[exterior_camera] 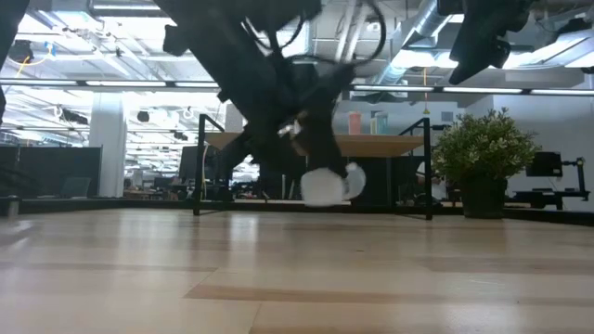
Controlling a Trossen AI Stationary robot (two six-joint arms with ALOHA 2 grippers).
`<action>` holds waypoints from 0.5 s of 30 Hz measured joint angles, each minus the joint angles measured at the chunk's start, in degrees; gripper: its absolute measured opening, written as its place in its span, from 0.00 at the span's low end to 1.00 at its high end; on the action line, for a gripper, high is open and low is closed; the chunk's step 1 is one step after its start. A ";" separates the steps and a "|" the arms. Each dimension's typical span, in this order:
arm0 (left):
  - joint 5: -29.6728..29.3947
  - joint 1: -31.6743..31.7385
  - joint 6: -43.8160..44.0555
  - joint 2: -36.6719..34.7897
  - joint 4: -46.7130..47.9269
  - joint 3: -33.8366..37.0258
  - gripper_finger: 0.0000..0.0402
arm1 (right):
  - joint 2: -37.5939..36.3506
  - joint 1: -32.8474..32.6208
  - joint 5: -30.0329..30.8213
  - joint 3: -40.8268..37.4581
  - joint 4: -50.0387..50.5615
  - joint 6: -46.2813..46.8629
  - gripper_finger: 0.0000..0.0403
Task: Pick and place medicine bottles onto shelf by color
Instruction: Put the white medicine bottle on the shelf aligned with the other white medicine bottles
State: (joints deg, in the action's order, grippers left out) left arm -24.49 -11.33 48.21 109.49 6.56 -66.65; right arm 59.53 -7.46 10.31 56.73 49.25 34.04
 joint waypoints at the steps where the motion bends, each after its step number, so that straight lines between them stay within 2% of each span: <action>1: -1.46 -0.55 0.00 0.00 -1.23 0.00 0.46 | 0.00 0.00 0.00 0.00 0.00 0.00 0.66; 8: -14.45 -2.63 -5.52 -3.95 -4.39 -0.02 0.47 | 0.00 0.00 0.00 0.00 -0.15 -0.96 0.66; 11: -15.14 -3.13 -13.17 -6.05 -5.24 -0.02 0.46 | 0.02 -0.02 0.00 0.00 -1.40 -4.84 0.66; 15: -14.62 -4.60 -20.44 -7.92 -10.67 -0.02 0.47 | 0.02 -1.47 -0.87 0.00 -5.64 -15.59 0.66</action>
State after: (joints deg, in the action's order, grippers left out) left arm -39.11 -15.93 27.77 101.57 -4.11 -66.67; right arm 59.55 -8.94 9.43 56.73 43.62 18.45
